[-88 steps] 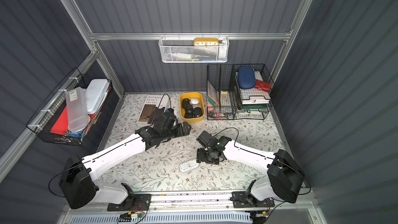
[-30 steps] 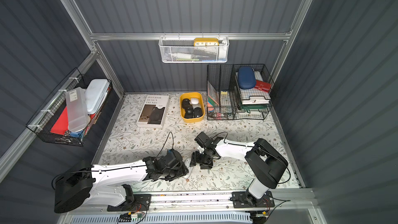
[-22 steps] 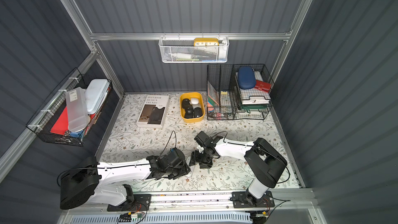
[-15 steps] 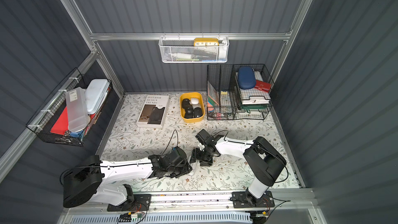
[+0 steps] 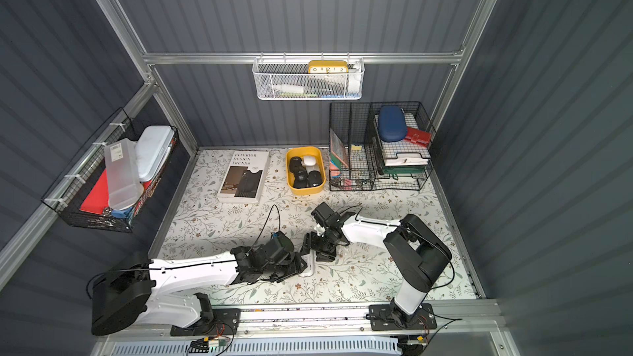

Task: Put the mouse in the storage box
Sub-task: Pick up the mouse from the center of the board.

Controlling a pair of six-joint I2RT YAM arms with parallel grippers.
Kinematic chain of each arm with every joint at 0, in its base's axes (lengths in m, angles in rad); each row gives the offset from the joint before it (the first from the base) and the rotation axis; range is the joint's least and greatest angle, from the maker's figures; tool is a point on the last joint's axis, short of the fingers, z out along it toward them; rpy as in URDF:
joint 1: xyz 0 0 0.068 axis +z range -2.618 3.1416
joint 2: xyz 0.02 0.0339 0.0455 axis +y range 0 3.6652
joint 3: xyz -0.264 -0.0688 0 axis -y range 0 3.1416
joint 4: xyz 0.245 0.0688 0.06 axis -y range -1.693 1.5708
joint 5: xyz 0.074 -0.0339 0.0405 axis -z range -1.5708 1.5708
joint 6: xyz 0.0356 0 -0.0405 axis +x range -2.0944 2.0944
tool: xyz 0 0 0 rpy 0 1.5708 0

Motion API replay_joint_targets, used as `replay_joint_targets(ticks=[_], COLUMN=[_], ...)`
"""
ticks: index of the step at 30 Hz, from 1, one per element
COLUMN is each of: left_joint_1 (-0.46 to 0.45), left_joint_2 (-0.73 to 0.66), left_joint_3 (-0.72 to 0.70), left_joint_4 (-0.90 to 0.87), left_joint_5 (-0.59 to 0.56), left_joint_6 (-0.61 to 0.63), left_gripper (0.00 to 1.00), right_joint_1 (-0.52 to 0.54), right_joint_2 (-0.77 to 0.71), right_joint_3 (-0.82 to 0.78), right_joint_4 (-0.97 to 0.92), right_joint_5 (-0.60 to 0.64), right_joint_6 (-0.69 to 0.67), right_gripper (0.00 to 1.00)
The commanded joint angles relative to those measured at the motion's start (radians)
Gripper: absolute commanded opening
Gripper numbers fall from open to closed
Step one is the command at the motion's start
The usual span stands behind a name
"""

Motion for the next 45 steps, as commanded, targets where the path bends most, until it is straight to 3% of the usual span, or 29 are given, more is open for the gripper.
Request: replay_joint_targets(ticks=[1, 9, 15, 20, 25, 31, 40, 45], left_joint_1=[0.001, 0.000, 0.000, 0.001, 0.000, 0.000, 0.001, 0.000], left_joint_2=[-0.058, -0.308, -0.462, -0.548, -0.606, -0.635, -0.627, -0.641], left_joint_3=[0.005, 0.115, 0.155, 0.159, 0.151, 0.138, 0.137, 0.125], left_joint_4=[-0.078, -0.379, -0.453, -0.481, -0.541, -0.536, -0.544, -0.524], left_joint_5=[-0.049, -0.301, -0.418, -0.446, -0.468, -0.471, -0.478, -0.483], left_joint_6=[-0.031, -0.118, -0.215, -0.263, -0.314, -0.321, -0.339, -0.339], left_gripper=[0.61, 0.71, 0.78, 0.83, 0.86, 0.91, 0.94, 0.98], right_joint_1=[0.033, 0.086, 0.144, 0.195, 0.213, 0.264, 0.281, 0.280], right_joint_2=[0.041, 0.043, 0.067, 0.039, 0.035, 0.053, 0.149, 0.198], right_joint_3=[0.068, 0.133, 0.194, 0.224, 0.225, 0.260, 0.314, 0.340], right_joint_4=[-0.146, -0.308, -0.364, -0.383, -0.365, -0.420, -0.433, -0.436], right_joint_5=[0.100, 0.230, 0.300, 0.388, 0.374, 0.492, 0.504, 0.535], right_joint_6=[-0.023, -0.056, -0.088, -0.128, -0.235, -0.382, -0.416, -0.419], right_gripper=[0.73, 0.74, 0.76, 0.76, 0.79, 0.91, 0.92, 0.86])
